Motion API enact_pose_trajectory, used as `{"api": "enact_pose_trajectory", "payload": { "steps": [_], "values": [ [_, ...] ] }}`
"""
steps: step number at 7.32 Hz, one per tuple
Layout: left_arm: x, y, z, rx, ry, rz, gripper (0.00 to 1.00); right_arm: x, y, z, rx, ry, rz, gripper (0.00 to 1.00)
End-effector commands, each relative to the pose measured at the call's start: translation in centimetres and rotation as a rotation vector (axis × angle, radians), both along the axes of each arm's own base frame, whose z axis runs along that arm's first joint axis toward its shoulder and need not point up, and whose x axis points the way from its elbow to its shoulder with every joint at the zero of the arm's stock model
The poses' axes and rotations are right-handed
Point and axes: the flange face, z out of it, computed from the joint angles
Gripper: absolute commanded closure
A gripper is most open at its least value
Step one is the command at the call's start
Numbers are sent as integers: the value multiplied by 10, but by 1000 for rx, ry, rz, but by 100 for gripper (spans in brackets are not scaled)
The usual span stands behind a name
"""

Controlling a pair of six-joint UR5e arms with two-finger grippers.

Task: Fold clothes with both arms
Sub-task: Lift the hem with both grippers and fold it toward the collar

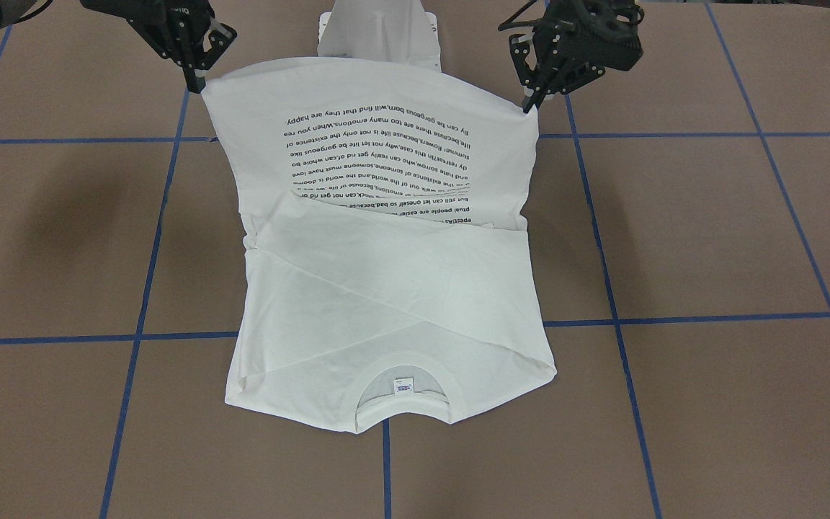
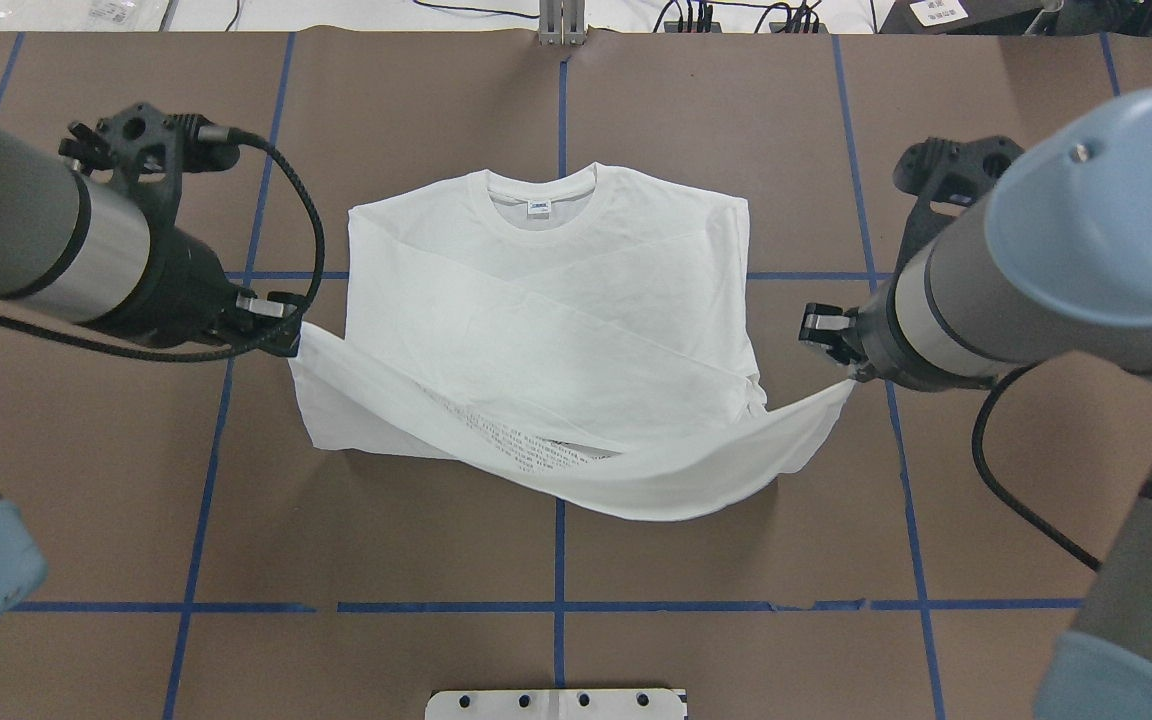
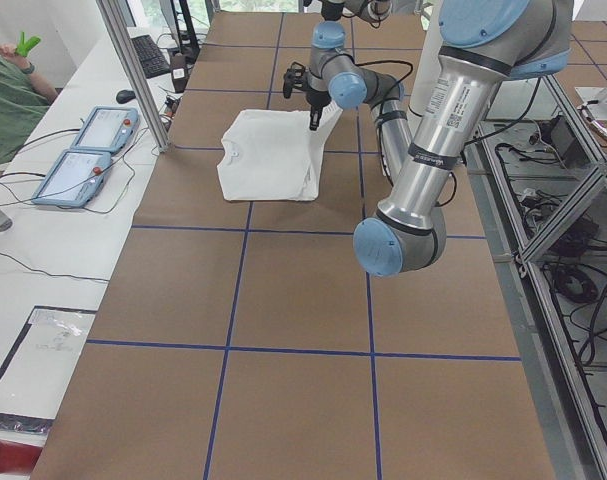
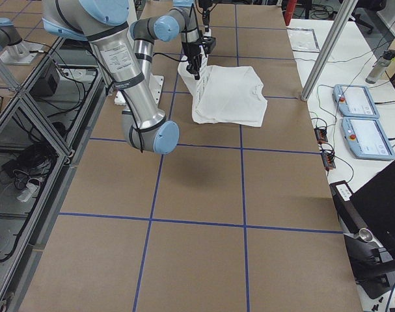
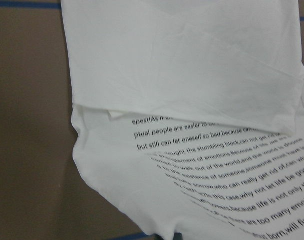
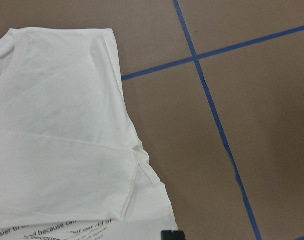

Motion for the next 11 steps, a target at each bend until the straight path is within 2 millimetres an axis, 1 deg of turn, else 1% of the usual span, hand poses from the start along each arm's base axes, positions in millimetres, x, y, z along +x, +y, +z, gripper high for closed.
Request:
{"api": "enact_pose_trajectory", "payload": {
  "steps": [1,2,3,4,5,6,7,8,9,10,11],
  "values": [
    [4,-73,15,16,-92,-31,100,-14,-68,12,38,2,22,100],
    [17,-107,22,29,-132,-58,100,-29,-97,9,40,7,35,100],
    [38,-142,42,31,-158,-84,100,-51,-130,-1,21,33,48,100],
    [59,-172,72,48,-169,-104,100,-65,-164,-4,28,33,66,100],
    [80,-197,101,55,-171,-112,100,-80,-191,19,39,56,54,100],
    [96,-218,127,59,-179,-118,100,-96,-220,36,55,60,48,100],
    [107,-236,137,86,-190,-147,100,-113,-256,51,65,52,66,100],
    [121,-253,144,80,-199,-146,100,-121,-275,72,64,71,65,100],
    [129,-260,157,88,-191,-146,100,-126,-283,86,76,89,47,100],
    [134,-261,162,114,-186,-129,100,-130,-288,95,74,92,47,100],
    [134,-260,161,154,-196,-96,100,-130,-288,97,82,94,39,100]
  ]
}}
